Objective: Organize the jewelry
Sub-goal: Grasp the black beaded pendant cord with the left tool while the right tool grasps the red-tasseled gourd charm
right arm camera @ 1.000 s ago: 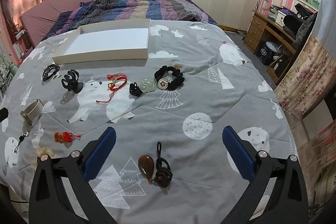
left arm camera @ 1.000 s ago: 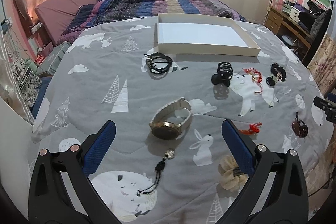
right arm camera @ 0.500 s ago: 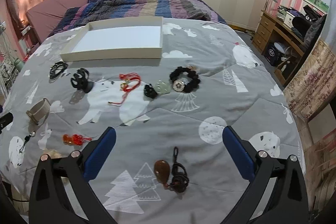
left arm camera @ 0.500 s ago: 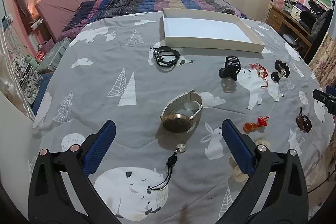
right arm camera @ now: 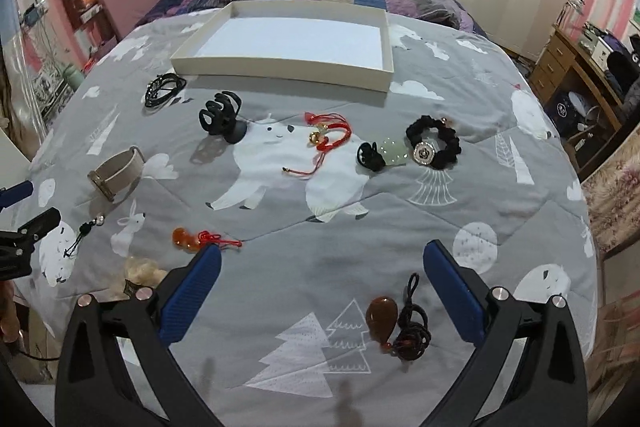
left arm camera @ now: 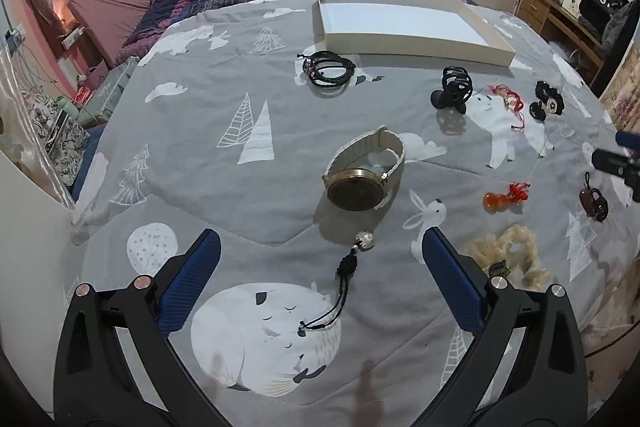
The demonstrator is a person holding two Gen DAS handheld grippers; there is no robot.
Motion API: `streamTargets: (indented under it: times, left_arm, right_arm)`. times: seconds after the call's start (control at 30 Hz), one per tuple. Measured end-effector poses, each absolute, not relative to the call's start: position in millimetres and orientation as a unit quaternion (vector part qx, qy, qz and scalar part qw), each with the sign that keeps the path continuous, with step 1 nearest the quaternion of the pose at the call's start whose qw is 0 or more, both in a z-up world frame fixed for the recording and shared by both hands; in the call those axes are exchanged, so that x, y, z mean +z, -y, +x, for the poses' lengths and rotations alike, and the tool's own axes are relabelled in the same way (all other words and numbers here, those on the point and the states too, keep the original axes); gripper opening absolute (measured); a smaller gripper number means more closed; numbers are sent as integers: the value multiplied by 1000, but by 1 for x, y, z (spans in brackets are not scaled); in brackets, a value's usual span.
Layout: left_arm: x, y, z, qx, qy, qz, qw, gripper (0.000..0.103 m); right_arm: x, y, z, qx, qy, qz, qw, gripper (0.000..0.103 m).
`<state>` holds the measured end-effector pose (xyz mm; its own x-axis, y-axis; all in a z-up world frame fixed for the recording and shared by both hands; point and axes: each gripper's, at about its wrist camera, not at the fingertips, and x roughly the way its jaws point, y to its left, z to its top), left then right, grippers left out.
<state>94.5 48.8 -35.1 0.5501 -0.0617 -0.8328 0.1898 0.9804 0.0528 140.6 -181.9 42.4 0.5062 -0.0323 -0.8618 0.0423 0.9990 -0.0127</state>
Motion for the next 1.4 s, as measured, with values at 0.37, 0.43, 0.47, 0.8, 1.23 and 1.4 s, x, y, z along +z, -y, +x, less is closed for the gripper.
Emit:
streamTargets:
  times: [0.37, 0.43, 0.47, 0.8, 1.23, 1.4]
  left_arm:
    - [-48, -43, 99, -89, -513, 96, 848, 99]
    - [-51, -40, 100, -94, -519, 108, 842, 99]
    - [-53, -39, 101, -97, -523, 111, 840, 99]
    - [-68, -37, 112, -117, -552, 108, 819, 83]
    - [-83, -34, 121, -136, -569, 112, 803, 61]
    - [-90, -32, 127, -132, -574, 122, 799, 54]
  right_arm:
    - [36, 160, 156, 14, -527, -16, 850, 100]
    - [34, 156, 157, 16, -530, -27, 847, 100]
    - [33, 154, 158, 17, -531, -32, 846, 100]
    - [18, 142, 168, 46, -560, -35, 827, 77]
    - [-9, 120, 185, 81, -595, -36, 799, 64]
    - [-18, 110, 187, 89, -606, -51, 789, 57]
